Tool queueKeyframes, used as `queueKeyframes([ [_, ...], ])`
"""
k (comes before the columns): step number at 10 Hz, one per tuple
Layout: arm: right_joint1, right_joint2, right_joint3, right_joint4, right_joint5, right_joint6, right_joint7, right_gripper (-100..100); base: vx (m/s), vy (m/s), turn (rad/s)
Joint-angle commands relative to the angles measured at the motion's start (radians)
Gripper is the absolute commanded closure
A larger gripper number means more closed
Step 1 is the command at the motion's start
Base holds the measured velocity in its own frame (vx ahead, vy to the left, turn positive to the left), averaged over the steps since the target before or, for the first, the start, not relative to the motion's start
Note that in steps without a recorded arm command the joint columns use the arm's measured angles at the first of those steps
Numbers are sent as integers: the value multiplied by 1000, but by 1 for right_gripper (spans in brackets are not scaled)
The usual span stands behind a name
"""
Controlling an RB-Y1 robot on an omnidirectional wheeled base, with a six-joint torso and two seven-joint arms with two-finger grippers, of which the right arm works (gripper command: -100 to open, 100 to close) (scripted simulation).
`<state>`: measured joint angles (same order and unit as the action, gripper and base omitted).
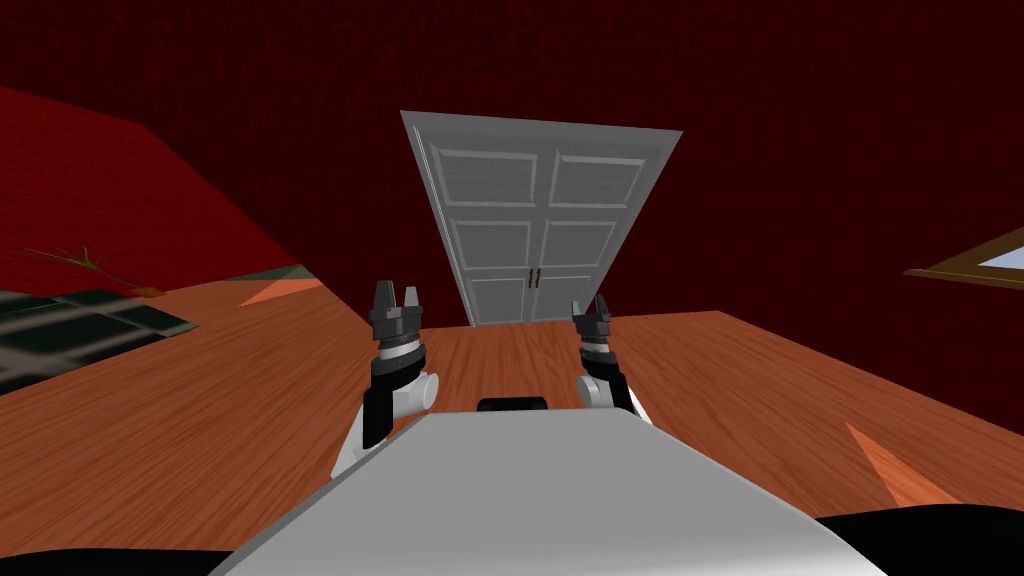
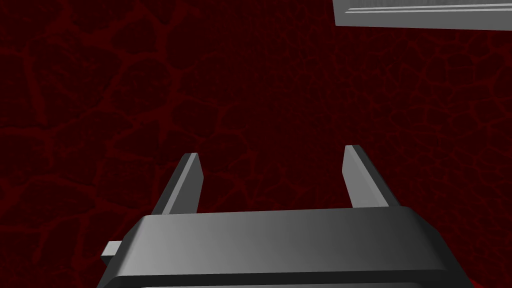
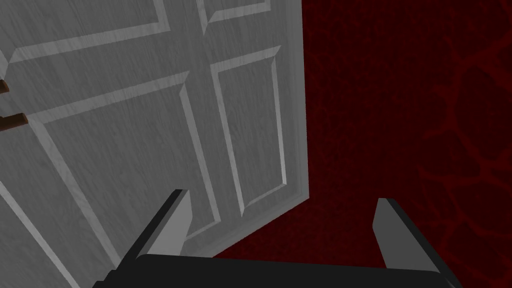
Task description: Pull the door open
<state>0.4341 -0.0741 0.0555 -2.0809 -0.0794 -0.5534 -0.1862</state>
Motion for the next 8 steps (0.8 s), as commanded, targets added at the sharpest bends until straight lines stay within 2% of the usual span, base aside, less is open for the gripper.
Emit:
queueKeyframes([
  [1,-9,-8,13,40,-25,-13,-34,-100,120,-41,73],
  [8,-35,-43,50,170,-122,-52,-157,-100,97,-29,58],
])
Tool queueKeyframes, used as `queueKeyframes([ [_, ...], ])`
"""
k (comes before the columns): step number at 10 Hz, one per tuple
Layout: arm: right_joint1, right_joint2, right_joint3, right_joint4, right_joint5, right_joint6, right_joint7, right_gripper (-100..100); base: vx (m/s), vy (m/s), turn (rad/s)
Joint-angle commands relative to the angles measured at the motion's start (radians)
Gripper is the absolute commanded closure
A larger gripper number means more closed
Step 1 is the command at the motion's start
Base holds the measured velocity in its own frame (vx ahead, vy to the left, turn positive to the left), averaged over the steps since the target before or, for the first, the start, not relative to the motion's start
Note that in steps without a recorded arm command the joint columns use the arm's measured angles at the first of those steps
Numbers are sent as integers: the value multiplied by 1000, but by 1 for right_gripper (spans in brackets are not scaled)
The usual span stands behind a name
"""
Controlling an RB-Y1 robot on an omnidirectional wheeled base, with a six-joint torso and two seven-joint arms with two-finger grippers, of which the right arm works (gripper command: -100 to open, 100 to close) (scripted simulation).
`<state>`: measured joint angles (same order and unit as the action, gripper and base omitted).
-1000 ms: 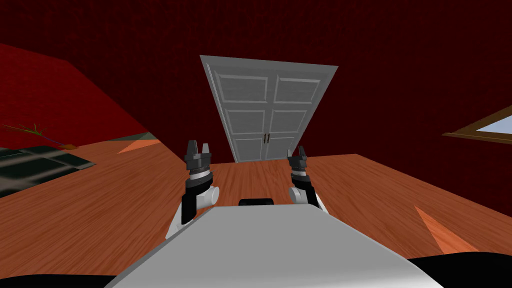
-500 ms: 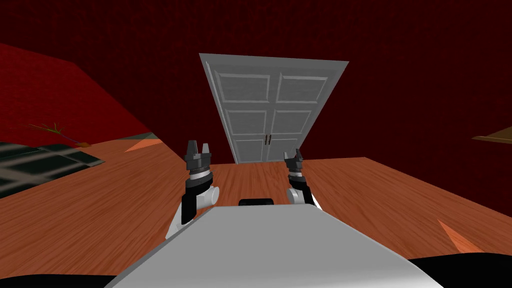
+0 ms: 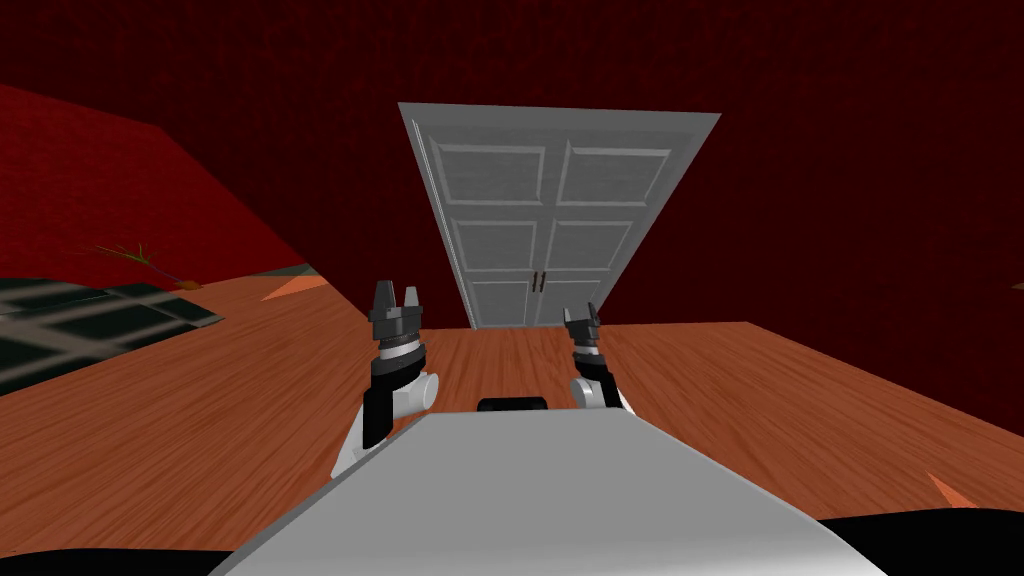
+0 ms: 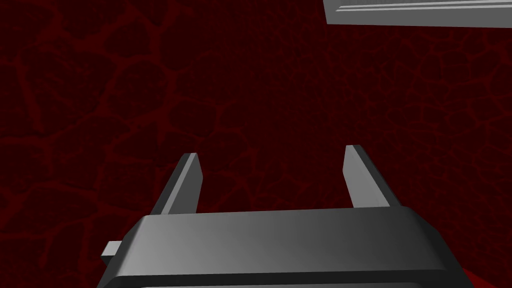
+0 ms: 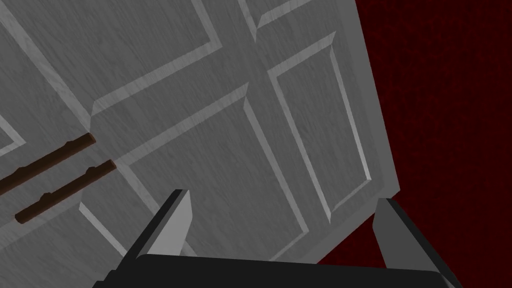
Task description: Pull the door open
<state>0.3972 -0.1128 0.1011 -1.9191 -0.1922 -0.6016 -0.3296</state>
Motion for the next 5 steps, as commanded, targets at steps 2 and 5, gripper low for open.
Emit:
queueKeyframes([
  [2,-6,-14,16,48,-39,-16,-51,-100,100,-46,64],
  [5,-19,-30,34,110,-85,-35,-110,-100,91,-34,64],
])
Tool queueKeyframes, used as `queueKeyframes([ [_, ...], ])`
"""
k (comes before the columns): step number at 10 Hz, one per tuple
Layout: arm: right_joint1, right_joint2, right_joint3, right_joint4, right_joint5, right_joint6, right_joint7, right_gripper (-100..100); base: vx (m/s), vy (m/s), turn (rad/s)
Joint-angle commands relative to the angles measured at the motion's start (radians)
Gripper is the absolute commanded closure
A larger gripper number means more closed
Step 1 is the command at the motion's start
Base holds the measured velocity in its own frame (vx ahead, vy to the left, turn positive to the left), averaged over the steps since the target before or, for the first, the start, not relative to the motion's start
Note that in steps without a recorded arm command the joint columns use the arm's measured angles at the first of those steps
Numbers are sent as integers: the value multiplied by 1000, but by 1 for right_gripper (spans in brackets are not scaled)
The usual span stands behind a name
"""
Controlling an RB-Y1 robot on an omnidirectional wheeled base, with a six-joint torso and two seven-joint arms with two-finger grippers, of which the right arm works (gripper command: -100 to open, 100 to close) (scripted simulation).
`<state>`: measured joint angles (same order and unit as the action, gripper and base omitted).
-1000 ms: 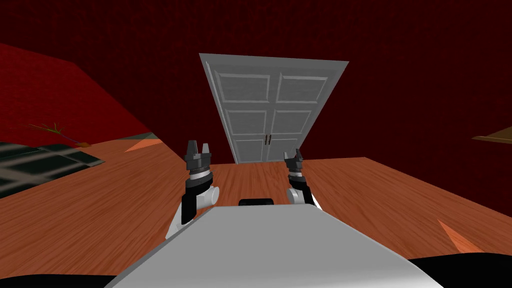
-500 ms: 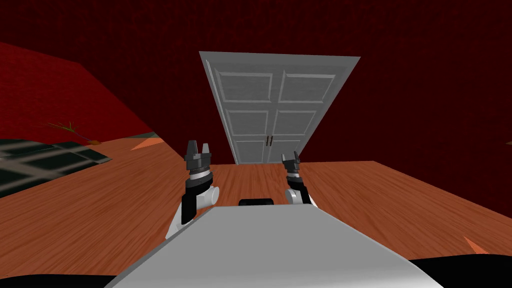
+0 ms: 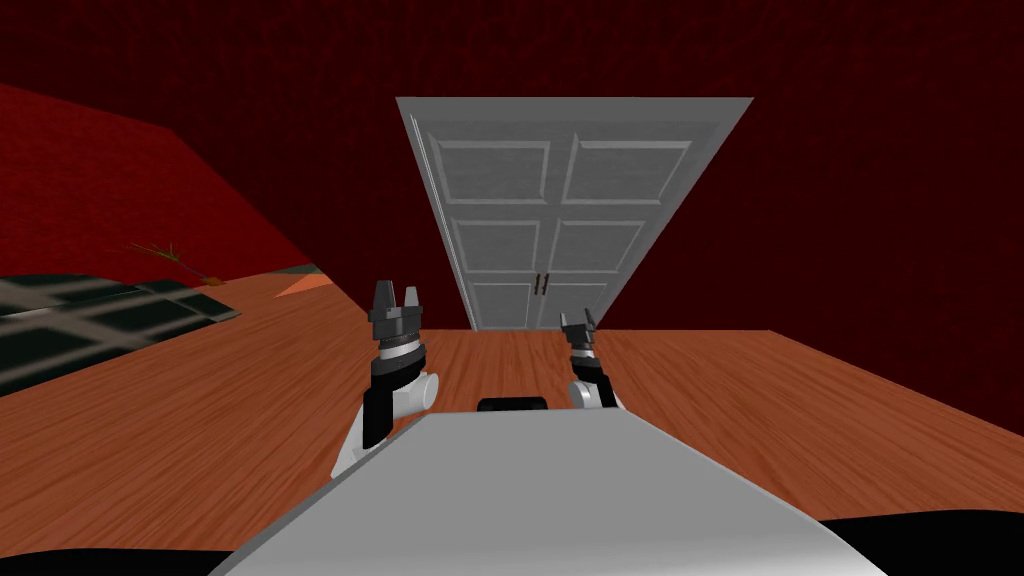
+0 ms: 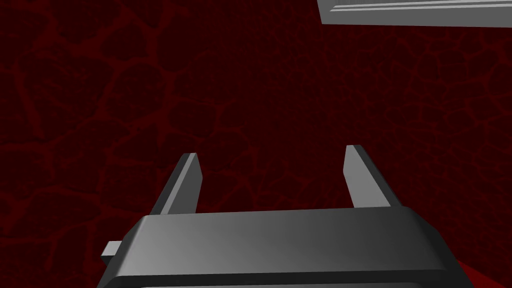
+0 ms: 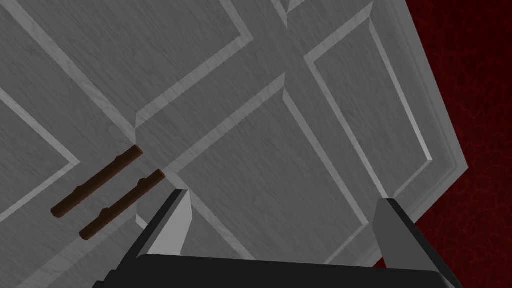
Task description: Pull the door open
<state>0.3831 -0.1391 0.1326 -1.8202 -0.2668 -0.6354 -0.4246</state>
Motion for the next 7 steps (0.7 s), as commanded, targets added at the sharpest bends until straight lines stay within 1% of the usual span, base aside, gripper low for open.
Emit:
queueKeyframes([
  [1,-9,-8,8,32,-27,-7,-34,-100,93,-39,79],
  [7,-36,-39,45,160,-123,-46,-156,-100,93,-40,67],
])
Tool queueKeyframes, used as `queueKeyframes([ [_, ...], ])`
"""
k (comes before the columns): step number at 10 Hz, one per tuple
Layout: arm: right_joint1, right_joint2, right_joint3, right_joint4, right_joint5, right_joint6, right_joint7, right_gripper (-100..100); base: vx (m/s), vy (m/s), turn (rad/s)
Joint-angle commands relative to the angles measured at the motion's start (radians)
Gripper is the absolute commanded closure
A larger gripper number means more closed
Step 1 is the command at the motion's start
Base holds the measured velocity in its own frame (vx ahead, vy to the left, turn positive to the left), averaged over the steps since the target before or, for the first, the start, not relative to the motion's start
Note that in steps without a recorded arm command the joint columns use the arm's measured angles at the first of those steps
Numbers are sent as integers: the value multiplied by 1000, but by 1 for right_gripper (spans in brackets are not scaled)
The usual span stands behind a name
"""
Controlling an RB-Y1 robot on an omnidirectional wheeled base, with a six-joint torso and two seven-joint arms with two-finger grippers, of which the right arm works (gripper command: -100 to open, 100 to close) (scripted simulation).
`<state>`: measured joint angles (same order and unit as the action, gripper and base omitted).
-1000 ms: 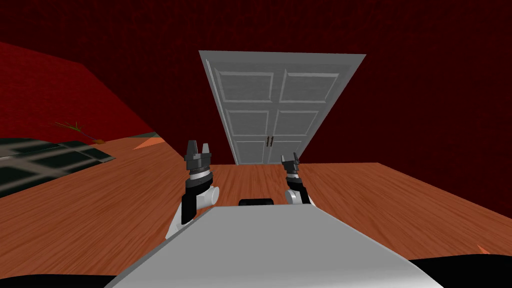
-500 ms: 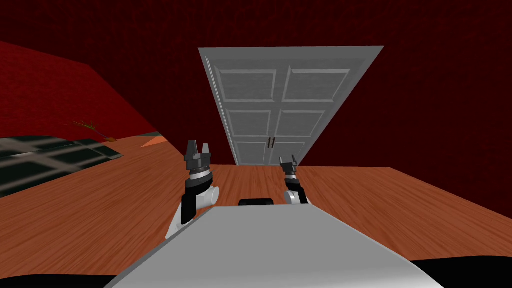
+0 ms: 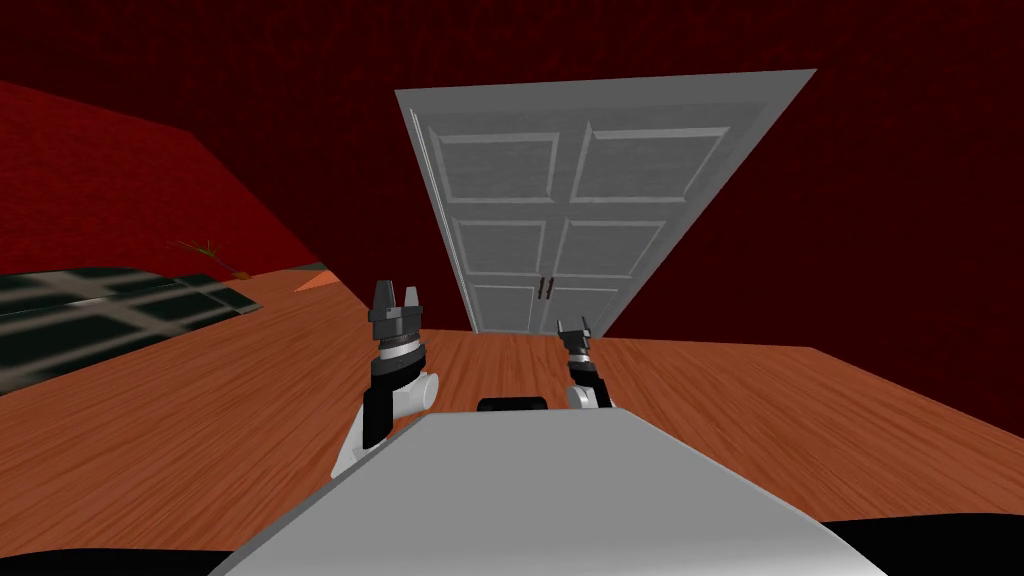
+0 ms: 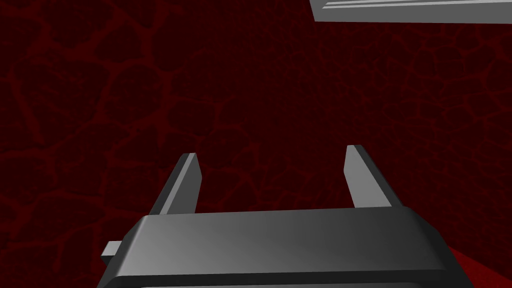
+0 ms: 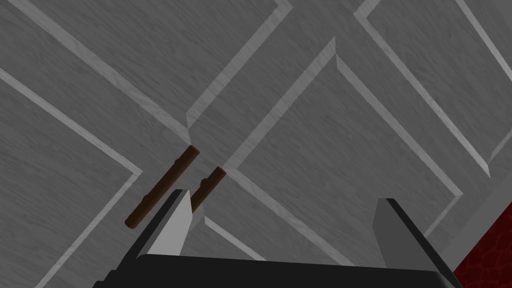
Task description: Pull the door open
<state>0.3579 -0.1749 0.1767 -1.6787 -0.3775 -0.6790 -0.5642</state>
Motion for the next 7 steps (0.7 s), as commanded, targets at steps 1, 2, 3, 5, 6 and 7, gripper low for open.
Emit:
queueKeyframes([
  [1,-15,-9,7,40,-28,-9,-36,-100,99,-51,61],
  [2,-20,-14,13,62,-44,-16,-57,-100,105,-42,62],
  [3,-24,-19,19,83,-60,-22,-77,-100,100,-45,72],
  [5,-34,-29,32,126,-93,-35,-118,-100,92,-50,74],
  [6,-38,-34,38,148,-109,-42,-138,-100,81,-49,66],
  [7,-43,-39,44,169,-125,-48,-159,-100,87,-43,74],
])
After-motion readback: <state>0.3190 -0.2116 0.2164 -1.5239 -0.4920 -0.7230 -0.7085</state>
